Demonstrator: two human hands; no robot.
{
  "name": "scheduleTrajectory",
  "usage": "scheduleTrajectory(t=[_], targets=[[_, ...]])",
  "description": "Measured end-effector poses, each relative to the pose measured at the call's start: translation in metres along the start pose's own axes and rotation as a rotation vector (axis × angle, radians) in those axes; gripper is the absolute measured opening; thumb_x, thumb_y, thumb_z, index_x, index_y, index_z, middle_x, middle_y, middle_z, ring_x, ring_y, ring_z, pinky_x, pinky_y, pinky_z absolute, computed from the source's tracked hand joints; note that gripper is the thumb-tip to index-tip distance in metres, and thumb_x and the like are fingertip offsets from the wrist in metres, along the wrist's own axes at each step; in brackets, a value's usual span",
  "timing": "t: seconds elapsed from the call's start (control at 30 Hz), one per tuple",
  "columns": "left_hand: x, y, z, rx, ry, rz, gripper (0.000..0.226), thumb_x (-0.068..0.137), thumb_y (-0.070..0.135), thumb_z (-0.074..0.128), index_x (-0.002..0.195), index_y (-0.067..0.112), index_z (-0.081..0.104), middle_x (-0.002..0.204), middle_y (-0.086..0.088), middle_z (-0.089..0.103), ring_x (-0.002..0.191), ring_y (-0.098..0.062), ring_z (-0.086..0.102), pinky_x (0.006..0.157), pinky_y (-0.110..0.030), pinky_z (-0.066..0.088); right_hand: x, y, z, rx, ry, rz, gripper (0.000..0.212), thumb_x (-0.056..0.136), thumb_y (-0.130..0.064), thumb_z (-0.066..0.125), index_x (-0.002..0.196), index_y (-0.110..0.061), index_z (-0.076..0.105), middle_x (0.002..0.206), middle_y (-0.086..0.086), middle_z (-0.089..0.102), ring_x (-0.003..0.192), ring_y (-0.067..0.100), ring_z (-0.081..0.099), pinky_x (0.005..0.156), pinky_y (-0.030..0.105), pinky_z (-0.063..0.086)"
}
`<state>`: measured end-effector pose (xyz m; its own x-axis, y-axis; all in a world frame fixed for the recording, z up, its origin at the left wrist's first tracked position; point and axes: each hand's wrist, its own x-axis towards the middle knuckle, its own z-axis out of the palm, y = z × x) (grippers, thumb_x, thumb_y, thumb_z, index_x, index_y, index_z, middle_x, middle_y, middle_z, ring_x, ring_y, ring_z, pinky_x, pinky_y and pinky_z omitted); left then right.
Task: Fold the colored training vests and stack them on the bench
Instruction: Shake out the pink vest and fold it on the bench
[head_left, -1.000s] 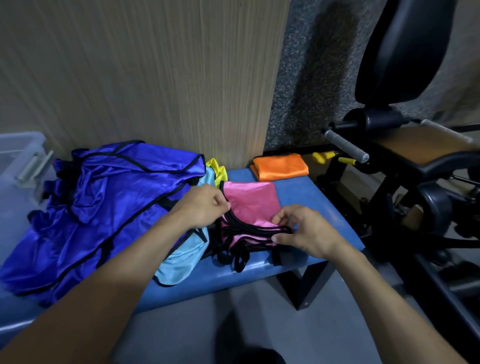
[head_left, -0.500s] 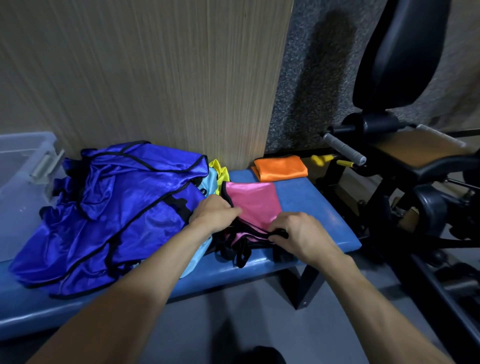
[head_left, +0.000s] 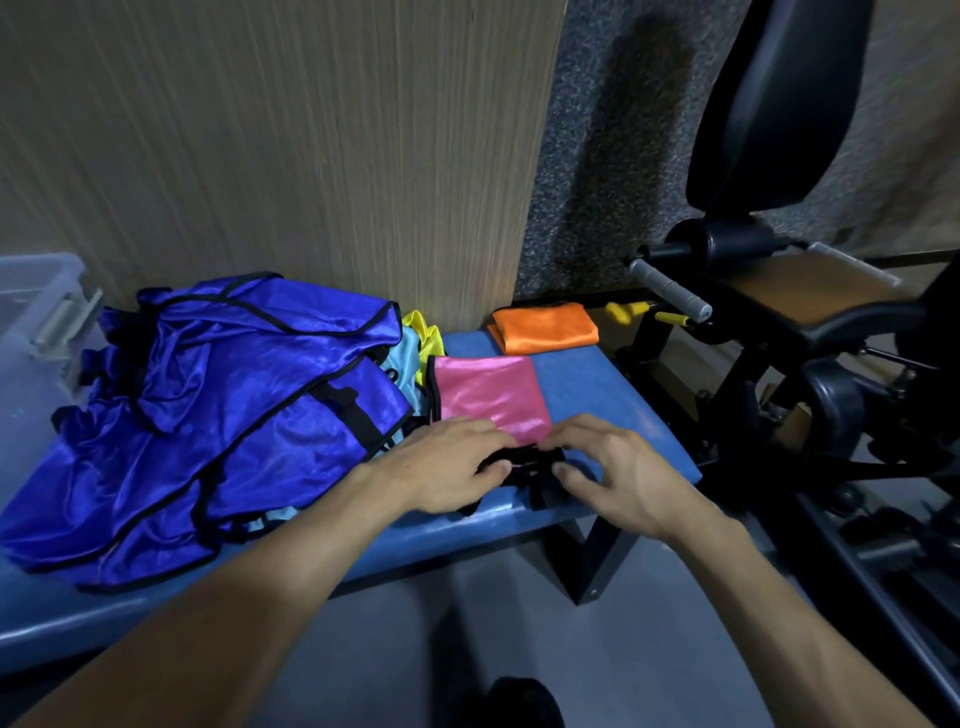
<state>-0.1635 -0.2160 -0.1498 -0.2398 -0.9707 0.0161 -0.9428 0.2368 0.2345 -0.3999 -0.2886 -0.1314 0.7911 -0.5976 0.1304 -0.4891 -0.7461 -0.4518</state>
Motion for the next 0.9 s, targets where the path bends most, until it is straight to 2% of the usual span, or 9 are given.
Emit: scheduleTrajectory(t=[0.1, 0.2, 0.3, 0.4, 0.47, 0.6, 0.7, 0.8, 0.9], targets=[[0.000, 0.001, 0.001, 0.035, -0.033, -0.013, 0.052, 0.100, 0.048, 0.044, 0.151, 0.038, 0.036, 0.132, 0.007, 0.056, 0.124, -0.021, 0.051, 0.102, -0.041, 0.045, -0.011, -0.001, -0.004, -0.020, -0.107, 0.067, 0.043, 0.073, -0.032, 0.055, 0.116, -0.037, 0.056, 0.117, -0.020, 0.048, 0.105, 0.010, 0.059, 0.090, 0.036, 0.052], [0.000, 0.002, 0.005, 0.059, -0.051, -0.029, 0.058, 0.097, 0.052, 0.047, 0.152, 0.039, 0.035, 0.132, 0.009, 0.052, 0.123, -0.022, 0.050, 0.103, -0.042, 0.044, -0.018, -0.004, 0.005, -0.183, -0.125, 0.164, 0.045, 0.072, -0.038, 0.069, 0.102, -0.032, 0.037, 0.105, -0.014, 0.041, 0.092, 0.020, 0.056, 0.076, 0.043, 0.051], [0.001, 0.001, 0.007, 0.036, -0.048, -0.044, 0.059, 0.095, 0.054, 0.047, 0.151, 0.039, 0.037, 0.129, 0.009, 0.054, 0.122, -0.022, 0.051, 0.103, -0.042, 0.044, -0.024, -0.009, 0.024, -0.161, 0.009, 0.306, 0.057, 0.071, -0.058, 0.079, 0.098, -0.029, 0.039, 0.098, -0.012, 0.051, 0.087, 0.018, 0.057, 0.073, 0.038, 0.047], [0.001, 0.002, 0.007, 0.014, -0.039, -0.042, 0.061, 0.094, 0.053, 0.047, 0.153, 0.044, 0.032, 0.121, 0.010, 0.055, 0.118, -0.022, 0.053, 0.102, -0.041, 0.044, -0.025, -0.017, 0.050, -0.035, 0.214, 0.425, 0.050, 0.070, -0.070, 0.074, 0.088, -0.030, 0.049, 0.086, -0.014, 0.058, 0.083, 0.013, 0.060, 0.068, 0.034, 0.046], [0.001, 0.003, 0.006, -0.001, -0.032, -0.045, 0.061, 0.096, 0.050, 0.049, 0.153, 0.046, 0.029, 0.116, 0.009, 0.055, 0.115, -0.022, 0.054, 0.100, -0.039, 0.043, -0.023, -0.023, 0.062, 0.026, 0.299, 0.481, 0.044, 0.074, -0.066, 0.073, 0.079, -0.030, 0.049, 0.080, -0.012, 0.059, 0.079, 0.014, 0.060, 0.064, 0.034, 0.045], [-0.001, 0.004, 0.004, -0.006, -0.023, -0.054, 0.060, 0.097, 0.048, 0.049, 0.153, 0.048, 0.029, 0.115, 0.006, 0.055, 0.112, -0.024, 0.054, 0.099, -0.039, 0.043, -0.018, -0.030, 0.077, 0.150, 0.315, 0.541, 0.035, 0.080, -0.045, 0.077, 0.069, -0.034, 0.045, 0.079, -0.012, 0.055, 0.072, 0.010, 0.055, 0.065, 0.031, 0.040], [-0.001, 0.004, 0.007, 0.008, -0.031, -0.064, 0.059, 0.097, 0.050, 0.047, 0.153, 0.050, 0.027, 0.121, 0.006, 0.055, 0.114, -0.025, 0.054, 0.101, -0.041, 0.043, -0.018, -0.027, 0.078, 0.386, 0.343, 0.545, 0.028, 0.079, -0.025, 0.081, 0.063, -0.026, 0.057, 0.075, -0.007, 0.061, 0.067, 0.006, 0.058, 0.068, 0.024, 0.042], [0.001, 0.002, 0.009, 0.018, -0.032, -0.066, 0.059, 0.098, 0.050, 0.046, 0.153, 0.049, 0.026, 0.123, 0.006, 0.054, 0.115, -0.026, 0.053, 0.102, -0.041, 0.042, -0.025, -0.026, 0.073, 0.504, 0.286, 0.547, 0.021, 0.079, -0.018, 0.080, 0.066, -0.021, 0.063, 0.069, -0.012, 0.067, 0.061, 0.001, 0.059, 0.065, 0.015, 0.044], [0.001, 0.000, 0.009, 0.000, -0.034, -0.064, 0.059, 0.097, 0.052, 0.045, 0.153, 0.049, 0.027, 0.123, 0.006, 0.055, 0.116, -0.026, 0.054, 0.103, -0.041, 0.042, -0.029, -0.023, 0.073, 0.533, 0.347, 0.563, 0.020, 0.077, -0.022, 0.085, 0.080, -0.022, 0.065, 0.073, -0.009, 0.067, 0.065, 0.004, 0.062, 0.065, 0.017, 0.048]])
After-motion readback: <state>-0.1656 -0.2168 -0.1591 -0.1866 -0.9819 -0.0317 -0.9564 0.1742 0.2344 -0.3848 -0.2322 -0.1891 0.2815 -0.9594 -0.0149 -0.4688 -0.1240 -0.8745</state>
